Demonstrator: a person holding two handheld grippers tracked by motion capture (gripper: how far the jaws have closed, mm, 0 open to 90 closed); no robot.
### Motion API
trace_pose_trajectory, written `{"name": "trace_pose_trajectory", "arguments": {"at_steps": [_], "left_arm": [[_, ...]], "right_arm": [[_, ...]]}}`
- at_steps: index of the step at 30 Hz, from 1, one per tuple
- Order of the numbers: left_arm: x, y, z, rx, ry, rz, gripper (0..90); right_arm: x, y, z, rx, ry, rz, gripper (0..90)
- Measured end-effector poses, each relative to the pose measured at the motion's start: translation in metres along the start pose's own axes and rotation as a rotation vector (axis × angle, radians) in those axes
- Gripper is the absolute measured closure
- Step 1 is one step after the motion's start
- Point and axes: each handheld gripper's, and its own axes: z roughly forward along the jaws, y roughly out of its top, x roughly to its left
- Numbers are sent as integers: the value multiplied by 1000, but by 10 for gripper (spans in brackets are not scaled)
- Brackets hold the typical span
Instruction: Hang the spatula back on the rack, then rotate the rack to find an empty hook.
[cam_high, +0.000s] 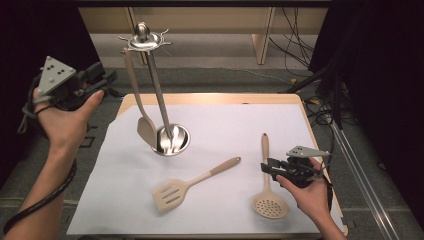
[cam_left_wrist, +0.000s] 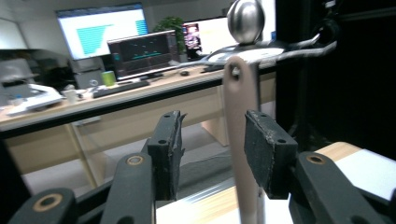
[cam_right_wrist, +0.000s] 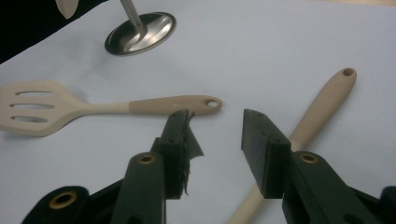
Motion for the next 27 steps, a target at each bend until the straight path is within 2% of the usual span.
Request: {"name": "trace_pose_trajectory", "arguments": {"at_steps": [3,4,6,7,8,10,11,13,14,15,16,17,18,19,20,21,22,23,24,25,27], "left_arm": [[0,-8,-16,7,6,-7,559],[0,-8,-16,7,6,-7,559],[-5,-13,-22,18,-18,-4,559],[-8,-16,-24,28,-33,-4,559],[-12,-20,-26,38,-48,-3,558],[-20,-27,-26,54,-84,-9,558],[-24,-30,-25,66,-97,-5,558],[-32,-38,-21,89,-127,-9,556],[-35,-41,-18,98,-143,3,555],[-43,-48,-13,119,-175,2,553],[-43,-48,-13,119,-175,2,560],[-47,-51,-11,130,-197,0,560],[-50,-54,-9,137,-227,0,576],[-56,-57,-7,148,-237,7,580],[-59,-59,-7,159,-235,16,582],[-62,-61,-5,172,-249,23,582],[-66,-65,-1,193,-274,30,583],[-68,-67,0,209,-281,34,584],[-71,-70,3,233,-292,47,585],[-75,-73,6,250,-304,58,593],[-80,-79,11,291,-334,79,597]], "right_arm": [[0,1,0,-2,-12,-5,626],[0,1,0,-2,-12,-5,626],[1,1,1,-12,-23,-9,626],[1,2,1,3,-2,-8,626],[1,2,1,4,-19,-20,626],[3,2,1,21,-22,-13,626],[5,2,0,25,-18,2,626],[4,2,1,6,-10,-19,626],[4,2,0,2,-30,-32,627],[5,4,-2,10,-35,-26,627],[5,4,-2,10,-35,-26,627],[8,4,-1,-5,-15,1,627],[9,4,-2,0,-20,-1,627],[8,5,0,-21,-35,-31,627],[9,5,0,-14,-25,-36,627],[11,5,-1,10,-13,-3,627],[12,5,0,11,-10,-4,628],[9,6,-1,4,-30,-54,628],[9,6,1,9,0,-36,629],[8,7,0,10,-20,-52,635],[7,6,1,5,-21,-54,639]]}}
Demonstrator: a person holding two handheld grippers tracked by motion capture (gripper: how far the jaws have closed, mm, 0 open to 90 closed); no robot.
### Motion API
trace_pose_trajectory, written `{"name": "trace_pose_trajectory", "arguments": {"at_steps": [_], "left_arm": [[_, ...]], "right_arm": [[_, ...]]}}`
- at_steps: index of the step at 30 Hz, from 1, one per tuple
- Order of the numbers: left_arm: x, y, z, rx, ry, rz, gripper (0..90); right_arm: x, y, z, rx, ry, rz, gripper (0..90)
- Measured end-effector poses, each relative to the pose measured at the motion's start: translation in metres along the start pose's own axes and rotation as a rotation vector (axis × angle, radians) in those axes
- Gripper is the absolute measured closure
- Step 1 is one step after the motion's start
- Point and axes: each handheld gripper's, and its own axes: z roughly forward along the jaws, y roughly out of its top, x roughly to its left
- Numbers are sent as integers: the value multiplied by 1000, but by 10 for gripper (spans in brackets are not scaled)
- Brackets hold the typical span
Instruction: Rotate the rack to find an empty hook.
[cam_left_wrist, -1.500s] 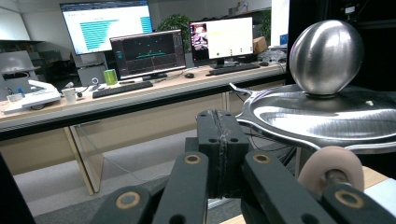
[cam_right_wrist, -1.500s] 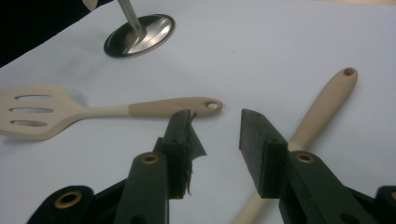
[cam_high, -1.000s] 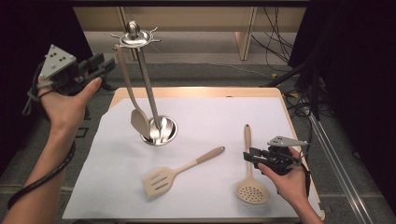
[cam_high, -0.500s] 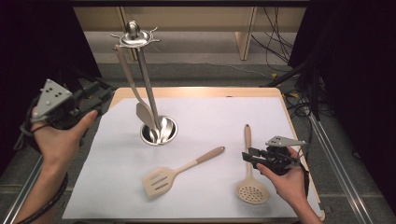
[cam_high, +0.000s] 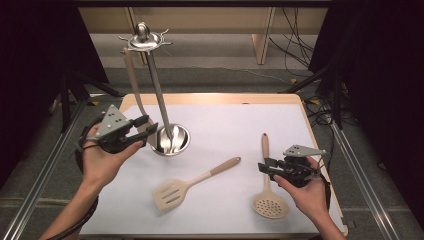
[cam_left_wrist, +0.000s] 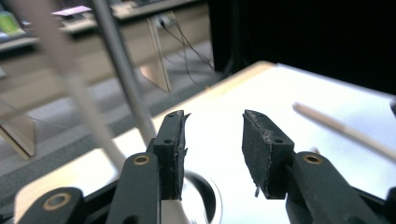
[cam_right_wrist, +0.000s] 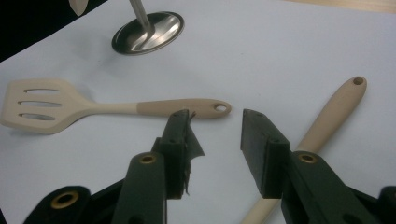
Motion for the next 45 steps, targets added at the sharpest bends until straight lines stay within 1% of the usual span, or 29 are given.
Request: {"name": "trace_pose_trajectory", "arguments": {"at_steps": [1,2,4,5,6,7,8,9,10,11,13,14,16,17,20,22,25,26,27,28,29,30,31,32,33,37,39,43,45], "left_arm": [[-2,-1,4,22,-14,5,603],[-5,-2,8,59,-26,16,608],[-9,-4,18,158,-72,70,607],[-13,-6,23,191,-93,84,615],[-15,-6,28,244,-104,135,620],[-21,-9,34,273,-119,136,621],[-28,-12,43,363,-176,168,632],[-28,-12,43,363,-176,168,636],[-33,-14,48,388,-196,171,636],[-37,-16,53,424,-208,165,636],[-43,-19,61,509,-246,202,635],[-45,-20,65,541,-266,220,633],[-49,-23,74,590,-295,234,634],[-50,-24,77,624,-309,258,634],[-58,-28,88,665,-331,250,632],[-64,-30,96,693,-347,268,633],[-74,-34,105,744,-365,248,635],[-76,-35,108,754,-368,253,635],[-78,-37,110,770,-371,243,633],[-80,-38,112,785,-356,225,628],[-81,-39,114,793,-362,221,623],[-80,-41,117,796,-368,239,623],[-80,-42,119,803,-369,241,623],[-80,-43,121,812,-373,242,624],[-80,-44,122,830,-381,256,625],[-82,-50,129,847,-394,256,623],[-84,-51,132,855,-403,261,622],[-88,-55,139,882,-418,266,629],[-90,-57,142,900,-422,267,632]], "right_arm": [[-1,0,0,7,9,4,640],[0,-1,0,12,21,44,642],[-4,-2,0,13,1,11,651],[-2,-3,0,20,15,53,654],[-4,-3,1,20,13,21,657],[-3,-2,1,35,18,29,659],[0,0,-1,46,5,33,663],[0,0,-1,46,5,33,663],[-2,0,0,39,-3,-3,663],[2,0,1,39,11,38,663],[4,0,1,34,15,40,664],[4,0,1,47,8,22,664],[6,0,2,41,29,46,664],[6,-1,3,35,26,36,664],[5,0,2,53,4,22,663],[4,0,3,43,15,26,663],[4,-1,3,43,23,39,663],[1,-1,2,44,3,1,662],[1,-1,2,43,7,1,662],[2,-1,3,43,16,14,662],[1,-1,3,44,34,20,662],[1,-1,2,45,17,7,662],[3,-1,2,46,18,33,662],[1,-1,1,45,6,4,662],[1,-1,2,49,16,11,662],[4,-1,3,52,23,41,662],[5,-1,5,29,21,52,661],[4,-1,3,51,22,45,660],[5,-2,5,27,18,53,660]]}}
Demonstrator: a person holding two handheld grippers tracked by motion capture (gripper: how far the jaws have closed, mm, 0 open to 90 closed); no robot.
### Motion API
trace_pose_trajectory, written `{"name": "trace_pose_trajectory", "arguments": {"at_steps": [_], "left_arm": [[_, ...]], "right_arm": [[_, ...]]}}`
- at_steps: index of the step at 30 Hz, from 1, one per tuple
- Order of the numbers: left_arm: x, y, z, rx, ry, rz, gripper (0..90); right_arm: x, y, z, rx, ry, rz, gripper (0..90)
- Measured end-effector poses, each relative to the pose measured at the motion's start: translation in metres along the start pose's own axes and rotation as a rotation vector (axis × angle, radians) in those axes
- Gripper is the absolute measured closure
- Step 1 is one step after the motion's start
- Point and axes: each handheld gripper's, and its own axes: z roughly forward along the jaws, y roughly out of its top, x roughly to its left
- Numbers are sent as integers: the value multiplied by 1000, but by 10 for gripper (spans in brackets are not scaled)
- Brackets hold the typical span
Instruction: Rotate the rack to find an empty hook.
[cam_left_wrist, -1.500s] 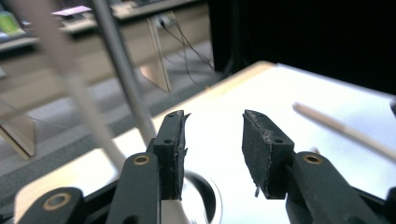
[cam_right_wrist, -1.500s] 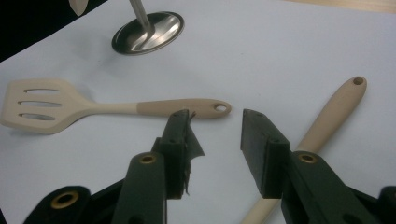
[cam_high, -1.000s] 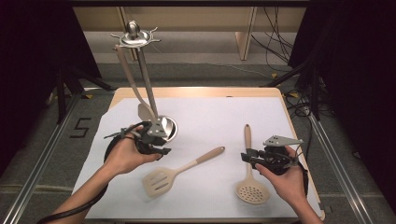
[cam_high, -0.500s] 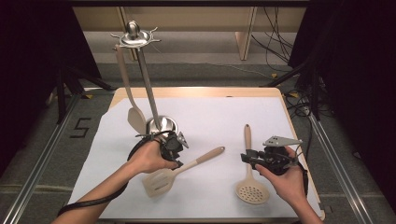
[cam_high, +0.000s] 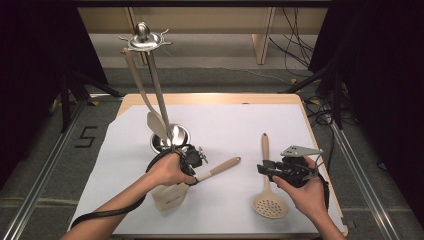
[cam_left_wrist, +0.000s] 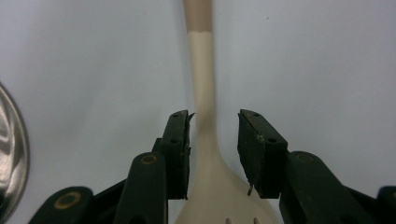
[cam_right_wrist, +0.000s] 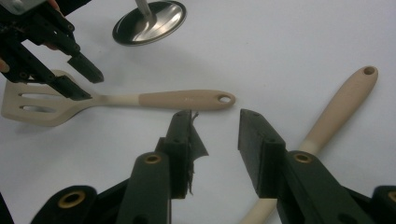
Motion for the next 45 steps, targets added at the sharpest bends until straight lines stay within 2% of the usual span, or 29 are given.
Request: {"name": "trace_pose_trajectory", "arguments": {"at_steps": [2,3,7,9,11,12,13,18,19,20,22,24,25,26,27,30,32,34,35,36,37,38,39,42,43,44,45], "left_arm": [[0,2,4,14,-3,-2,633],[0,3,6,22,1,-4,633],[2,5,13,60,21,1,637],[-1,4,16,95,12,-49,638],[0,5,21,96,2,-25,640],[1,5,23,107,2,-16,640],[1,6,24,104,1,-19,640],[1,9,24,124,-1,-20,653],[2,10,26,115,11,-2,657],[1,12,25,141,1,-15,664],[3,14,26,142,1,-5,696],[5,16,27,158,-5,-21,714],[6,17,27,162,-2,-20,734],[5,17,27,166,-7,-35,748],[5,18,26,177,-6,-37,760],[3,18,27,174,19,-40,769],[2,17,27,169,22,-45,771],[3,14,26,149,15,-55,774],[4,12,25,139,5,-54,775],[5,10,24,124,-2,-62,776],[7,9,24,115,-6,-63,777],[7,7,24,97,-10,-65,777],[6,5,23,89,-17,-82,778],[7,1,22,64,-27,-71,778],[7,0,21,63,-34,-76,779],[7,-1,21,47,-36,-77,778],[8,-3,21,36,-34,-72,778]], "right_arm": [[0,0,0,1,6,0,660],[-1,0,-1,16,15,-8,659],[-1,0,-1,17,13,-6,659],[-1,0,-1,19,8,-9,658],[-1,0,-1,19,1,-8,658],[0,0,1,10,10,9,657],[-1,0,0,29,22,4,657],[-3,1,-1,30,11,-36,656],[-3,1,0,31,12,-36,656],[-3,1,0,36,5,-40,656],[-3,0,0,35,10,-37,656],[0,0,1,45,30,5,656],[0,0,1,39,34,0,656],[0,-1,1,36,34,-3,656],[-3,0,0,31,17,-33,656],[-4,0,-1,38,7,-42,656],[-4,-1,1,32,41,-25,656],[-4,-1,-1,29,6,-48,656],[-2,-1,-2,39,11,-19,656],[-2,-1,-1,35,16,-12,656],[-2,-1,-2,40,11,-10,656],[-4,-1,-1,33,8,-32,656],[-4,-1,-1,37,18,-22,656],[-4,0,1,28,17,-26,655],[-2,0,-1,42,9,-8,654],[-4,0,0,33,3,-43,654],[-4,0,0,30,6,-42,654]]}}
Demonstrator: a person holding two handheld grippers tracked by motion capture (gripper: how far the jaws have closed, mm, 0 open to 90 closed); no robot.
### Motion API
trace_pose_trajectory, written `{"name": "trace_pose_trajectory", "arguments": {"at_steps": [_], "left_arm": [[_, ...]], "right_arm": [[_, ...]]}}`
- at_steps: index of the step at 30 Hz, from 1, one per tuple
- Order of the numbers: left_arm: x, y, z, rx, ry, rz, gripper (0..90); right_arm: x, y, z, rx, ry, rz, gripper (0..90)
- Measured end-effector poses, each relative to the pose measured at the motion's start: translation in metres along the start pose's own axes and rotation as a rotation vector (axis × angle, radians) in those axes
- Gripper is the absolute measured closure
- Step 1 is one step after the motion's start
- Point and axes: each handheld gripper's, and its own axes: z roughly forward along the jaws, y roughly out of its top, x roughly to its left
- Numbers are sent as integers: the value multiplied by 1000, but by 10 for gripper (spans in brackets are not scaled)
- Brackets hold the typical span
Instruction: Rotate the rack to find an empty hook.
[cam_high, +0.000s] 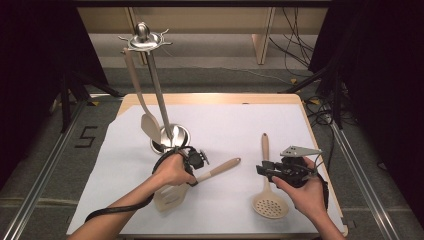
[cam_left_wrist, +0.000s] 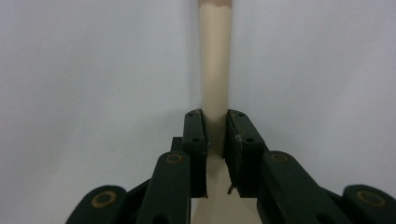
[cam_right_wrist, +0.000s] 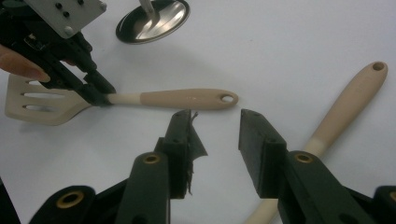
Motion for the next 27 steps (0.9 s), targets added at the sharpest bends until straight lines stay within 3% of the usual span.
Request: {"name": "trace_pose_trajectory", "arguments": {"at_steps": [7,11,12,14,15,16,18,19,21,22,23,24,25,26,27], "left_arm": [[-2,-3,-4,-35,7,15,779],[-4,-3,-16,-112,-1,2,780],[4,-1,-19,-135,-22,125,780],[1,-3,-27,-190,-15,111,780],[0,-4,-30,-211,-10,107,781],[-2,-5,-32,-248,-13,89,780],[-8,-7,-36,-338,-30,38,781],[-9,-8,-39,-353,-34,44,781],[-12,-9,-46,-382,-4,57,781],[-16,-11,-48,-406,-2,38,781],[-17,-11,-51,-426,-6,41,781],[-19,-12,-53,-452,1,24,781],[-19,-13,-57,-449,-6,69,781],[-19,-13,-59,-472,-11,91,781],[-26,-16,-60,-485,-34,16,781]], "right_arm": [[1,0,0,1,0,4,654],[0,0,-1,0,0,2,654],[0,0,0,-12,15,10,653],[0,1,0,-13,11,10,650],[3,1,1,-23,30,48,645],[5,3,-1,-22,35,56,637],[4,5,0,-40,43,32,631],[8,7,0,-42,62,71,623],[10,11,1,-64,75,68,592],[14,13,2,-74,90,100,579],[13,16,5,-97,93,56,571],[17,19,5,-87,106,91,565],[17,22,7,-105,122,72,559],[21,26,8,-100,133,102,552],[21,29,10,-117,148,87,546]]}}
